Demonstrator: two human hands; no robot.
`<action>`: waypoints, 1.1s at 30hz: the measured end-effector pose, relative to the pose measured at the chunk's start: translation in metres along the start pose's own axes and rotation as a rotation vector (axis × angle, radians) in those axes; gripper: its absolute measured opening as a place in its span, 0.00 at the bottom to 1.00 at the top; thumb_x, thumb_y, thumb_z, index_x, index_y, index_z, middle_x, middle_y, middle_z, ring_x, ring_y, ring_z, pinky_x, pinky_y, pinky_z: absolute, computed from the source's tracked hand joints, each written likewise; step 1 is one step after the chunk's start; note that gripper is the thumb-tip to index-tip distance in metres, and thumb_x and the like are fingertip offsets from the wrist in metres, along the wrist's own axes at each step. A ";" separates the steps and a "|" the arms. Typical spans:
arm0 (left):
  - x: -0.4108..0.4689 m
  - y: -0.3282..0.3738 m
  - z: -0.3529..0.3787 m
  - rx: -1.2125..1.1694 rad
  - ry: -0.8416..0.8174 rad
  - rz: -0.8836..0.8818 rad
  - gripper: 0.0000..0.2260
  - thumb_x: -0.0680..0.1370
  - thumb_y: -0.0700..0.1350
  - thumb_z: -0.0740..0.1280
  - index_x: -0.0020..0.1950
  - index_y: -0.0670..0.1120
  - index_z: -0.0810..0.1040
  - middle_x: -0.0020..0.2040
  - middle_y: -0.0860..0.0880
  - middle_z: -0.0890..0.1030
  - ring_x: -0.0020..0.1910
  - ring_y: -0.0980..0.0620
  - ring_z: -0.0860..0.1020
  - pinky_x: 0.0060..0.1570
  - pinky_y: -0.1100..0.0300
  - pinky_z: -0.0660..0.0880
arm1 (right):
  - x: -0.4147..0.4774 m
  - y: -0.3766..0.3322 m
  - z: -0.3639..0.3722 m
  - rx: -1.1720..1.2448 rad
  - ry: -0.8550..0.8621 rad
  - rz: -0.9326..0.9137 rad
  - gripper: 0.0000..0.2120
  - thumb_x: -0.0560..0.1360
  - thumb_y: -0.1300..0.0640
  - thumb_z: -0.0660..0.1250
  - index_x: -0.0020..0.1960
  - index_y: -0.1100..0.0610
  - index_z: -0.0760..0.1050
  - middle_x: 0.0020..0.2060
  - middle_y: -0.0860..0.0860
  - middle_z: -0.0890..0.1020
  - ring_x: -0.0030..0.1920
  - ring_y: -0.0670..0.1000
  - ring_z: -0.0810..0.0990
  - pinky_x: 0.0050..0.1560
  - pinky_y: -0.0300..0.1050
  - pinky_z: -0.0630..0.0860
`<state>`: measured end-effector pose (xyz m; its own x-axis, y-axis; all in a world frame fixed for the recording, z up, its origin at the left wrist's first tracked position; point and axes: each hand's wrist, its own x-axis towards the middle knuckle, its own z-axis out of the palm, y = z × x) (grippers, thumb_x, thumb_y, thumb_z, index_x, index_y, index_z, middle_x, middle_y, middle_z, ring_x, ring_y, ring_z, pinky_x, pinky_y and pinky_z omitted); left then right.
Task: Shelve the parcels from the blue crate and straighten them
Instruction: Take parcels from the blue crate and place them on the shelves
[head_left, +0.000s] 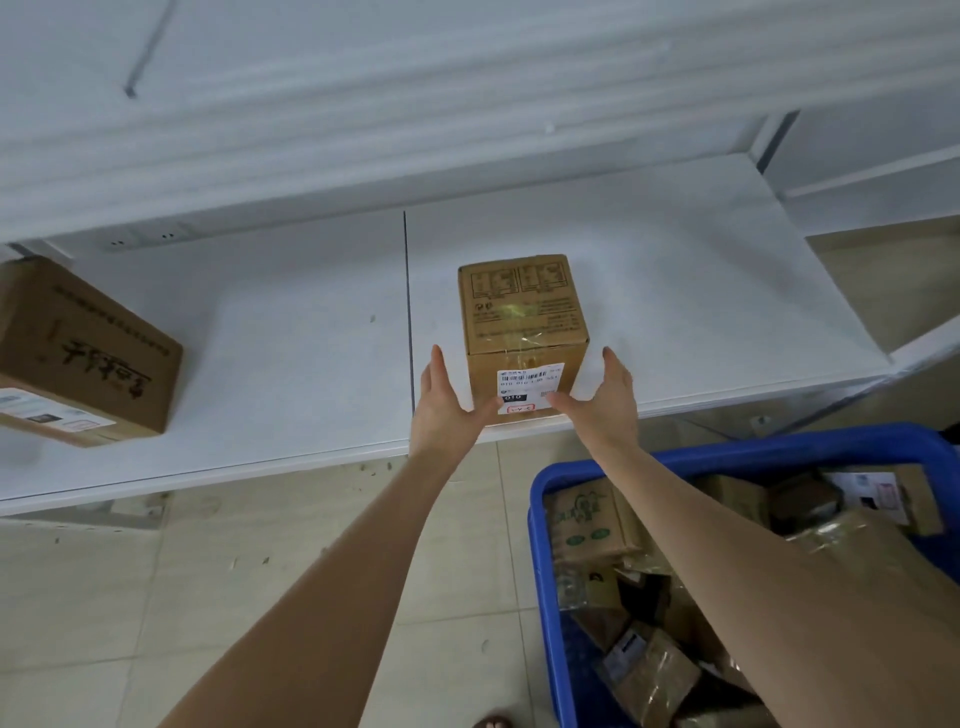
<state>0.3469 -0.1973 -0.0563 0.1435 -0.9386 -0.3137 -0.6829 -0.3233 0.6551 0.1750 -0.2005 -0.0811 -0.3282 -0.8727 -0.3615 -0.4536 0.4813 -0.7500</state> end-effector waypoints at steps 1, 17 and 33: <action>-0.007 0.006 -0.008 0.080 0.048 0.056 0.43 0.74 0.57 0.68 0.79 0.48 0.44 0.78 0.51 0.52 0.73 0.47 0.63 0.64 0.48 0.71 | -0.005 -0.008 -0.009 -0.114 0.040 -0.079 0.46 0.71 0.49 0.74 0.79 0.54 0.50 0.78 0.52 0.55 0.75 0.55 0.60 0.69 0.55 0.66; -0.017 0.048 -0.012 0.760 -0.026 0.403 0.32 0.80 0.38 0.55 0.77 0.42 0.37 0.78 0.45 0.37 0.77 0.50 0.38 0.72 0.58 0.39 | -0.013 -0.073 -0.028 -0.846 -0.104 -0.477 0.38 0.79 0.63 0.62 0.78 0.42 0.46 0.79 0.48 0.44 0.78 0.57 0.48 0.66 0.50 0.70; 0.035 0.058 -0.022 0.744 -0.006 0.418 0.32 0.80 0.37 0.57 0.78 0.41 0.40 0.78 0.44 0.39 0.77 0.49 0.40 0.74 0.58 0.43 | 0.035 -0.097 -0.012 -0.801 -0.068 -0.487 0.35 0.79 0.59 0.63 0.78 0.41 0.49 0.79 0.48 0.46 0.78 0.56 0.49 0.69 0.51 0.68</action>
<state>0.3276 -0.2521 -0.0143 -0.2277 -0.9618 -0.1520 -0.9719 0.2148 0.0966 0.1975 -0.2764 -0.0144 0.0851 -0.9837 -0.1586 -0.9717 -0.0468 -0.2315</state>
